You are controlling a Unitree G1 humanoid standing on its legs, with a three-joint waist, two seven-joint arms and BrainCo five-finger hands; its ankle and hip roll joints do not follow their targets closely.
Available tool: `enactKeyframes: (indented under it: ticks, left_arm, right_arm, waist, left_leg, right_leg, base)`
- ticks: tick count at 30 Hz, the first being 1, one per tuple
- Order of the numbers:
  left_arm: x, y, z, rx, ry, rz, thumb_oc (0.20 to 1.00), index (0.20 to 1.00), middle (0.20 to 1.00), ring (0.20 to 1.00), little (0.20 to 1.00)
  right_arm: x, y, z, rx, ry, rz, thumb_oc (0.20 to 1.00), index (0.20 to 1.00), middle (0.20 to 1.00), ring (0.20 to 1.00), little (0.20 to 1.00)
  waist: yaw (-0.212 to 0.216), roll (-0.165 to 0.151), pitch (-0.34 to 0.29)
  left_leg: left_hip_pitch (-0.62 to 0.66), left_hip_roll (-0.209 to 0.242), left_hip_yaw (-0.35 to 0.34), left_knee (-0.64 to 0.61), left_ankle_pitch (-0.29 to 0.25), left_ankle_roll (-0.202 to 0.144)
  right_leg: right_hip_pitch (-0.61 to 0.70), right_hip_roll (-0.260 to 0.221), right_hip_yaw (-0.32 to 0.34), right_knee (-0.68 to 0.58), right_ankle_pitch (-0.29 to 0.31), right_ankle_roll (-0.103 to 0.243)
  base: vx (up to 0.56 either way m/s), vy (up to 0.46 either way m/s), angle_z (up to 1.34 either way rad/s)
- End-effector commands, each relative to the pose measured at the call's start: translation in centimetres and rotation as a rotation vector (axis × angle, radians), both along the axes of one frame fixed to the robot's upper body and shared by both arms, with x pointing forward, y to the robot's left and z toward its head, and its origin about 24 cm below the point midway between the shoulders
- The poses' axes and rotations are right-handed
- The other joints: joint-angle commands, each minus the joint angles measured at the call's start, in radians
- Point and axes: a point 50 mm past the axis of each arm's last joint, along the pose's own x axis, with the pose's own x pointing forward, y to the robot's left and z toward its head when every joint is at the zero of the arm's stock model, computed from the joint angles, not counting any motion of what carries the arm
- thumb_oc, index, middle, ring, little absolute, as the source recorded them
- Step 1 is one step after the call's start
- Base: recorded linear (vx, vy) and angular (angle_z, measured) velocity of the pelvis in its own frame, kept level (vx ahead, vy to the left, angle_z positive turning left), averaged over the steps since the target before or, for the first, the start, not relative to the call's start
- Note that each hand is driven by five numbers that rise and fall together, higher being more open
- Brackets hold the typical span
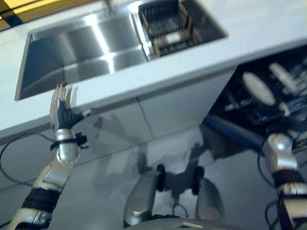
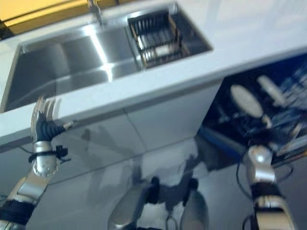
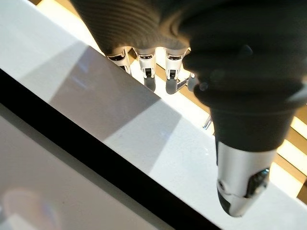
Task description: Pick up plates and place into dishwasher.
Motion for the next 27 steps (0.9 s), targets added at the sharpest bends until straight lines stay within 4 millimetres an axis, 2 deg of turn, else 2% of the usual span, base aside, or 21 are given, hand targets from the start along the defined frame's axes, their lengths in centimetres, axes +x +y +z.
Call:
enactKeyframes:
  ticks: [1, 4, 9, 14, 21, 24, 27]
  left_arm:
    - [-6.2, 1.4, -13.8, -0.262, 0.539, 0.233, 1.000, 1.000, 1.000, 1.000, 1.000]
    - [-6.4, 0.3, -14.8, -0.319, 0.531, 0.227, 1.000, 1.000, 1.000, 1.000, 1.000]
    - [-7.1, -1.1, -15.9, -0.373, 0.543, 0.209, 1.000, 1.000, 1.000, 1.000, 1.000]
    - [-7.7, -1.2, -16.0, -0.381, 0.549, 0.198, 1.000, 1.000, 1.000, 1.000, 1.000]
    - [-7.3, -0.5, -14.9, -0.339, 0.527, 0.188, 1.000, 1.000, 1.000, 1.000, 1.000]
    - [-7.6, -0.3, -15.0, -0.339, 0.536, 0.198, 1.000, 1.000, 1.000, 1.000, 1.000]
    - [-7.9, -0.1, -15.1, -0.335, 0.543, 0.206, 1.000, 1.000, 1.000, 1.000, 1.000]
  right_arm:
    - [0.1, -1.5, 3.7, -0.116, -0.064, -0.021, 1.000, 1.000, 1.000, 1.000, 1.000]
    - [0.9, -1.3, 5.3, -0.158, -0.087, 0.031, 1.000, 1.000, 1.000, 1.000, 1.000]
    - [1.4, -1.4, 8.1, -0.246, -0.135, 0.088, 1.000, 1.000, 1.000, 1.000, 1.000]
    - [1.3, -1.6, 11.3, -0.348, -0.169, 0.058, 1.000, 1.000, 1.000, 1.000, 1.000]
    - [0.6, -2.8, 13.1, -0.341, -0.213, -0.011, 1.000, 1.000, 1.000, 1.000, 1.000]
    - [0.4, -3.1, 13.7, -0.323, -0.244, 0.014, 1.000, 1.000, 1.000, 1.000, 1.000]
    - [0.5, -3.1, 14.4, -0.264, -0.316, 0.125, 1.000, 1.000, 1.000, 1.000, 1.000]
  waist:
    - [0.006, 0.002, 0.056]
    - [0.008, 0.030, 0.056]
    - [0.023, 0.054, 0.056]
    - [0.032, 0.053, 0.056]
    - [0.042, 0.037, 0.056]
    - [0.047, 0.044, 0.056]
    - [0.050, 0.053, 0.056]
  left_leg:
    - [-0.023, -0.038, -0.040, 0.051, -0.085, 0.016]
    - [-0.089, -0.043, -0.052, 0.032, -0.056, 0.007]
    - [-0.163, -0.040, -0.063, 0.018, -0.033, -0.004]
    - [-0.207, -0.024, -0.060, 0.022, -0.026, -0.010]
    - [-0.244, -0.006, -0.065, 0.017, -0.018, -0.010]
    - [-0.233, -0.005, -0.072, 0.015, -0.036, -0.013]
    - [-0.242, -0.007, -0.071, 0.010, -0.031, -0.012]
  right_leg:
    - [0.004, -0.012, 0.023, -0.077, 0.101, 0.057]
    - [-0.060, -0.005, 0.017, -0.077, 0.084, 0.045]
    - [-0.139, -0.003, 0.002, -0.068, 0.062, 0.019]
    - [-0.189, 0.004, -0.014, -0.049, 0.043, -0.002]
    - [-0.215, 0.022, -0.035, -0.045, 0.037, -0.011]
    - [-0.215, 0.023, -0.026, -0.028, 0.012, -0.001]
    - [-0.231, 0.020, -0.024, -0.015, 0.006, -0.002]
  base:
    - [-0.12, -0.085, -0.27]
    - [-0.12, -0.050, -0.33]
    - [-0.05, -0.041, -0.14]
    - [0.01, -0.039, 0.04]
    - [0.03, -0.065, 0.02]
    - [0.10, -0.019, 0.02]
    - [0.06, -0.018, 0.03]
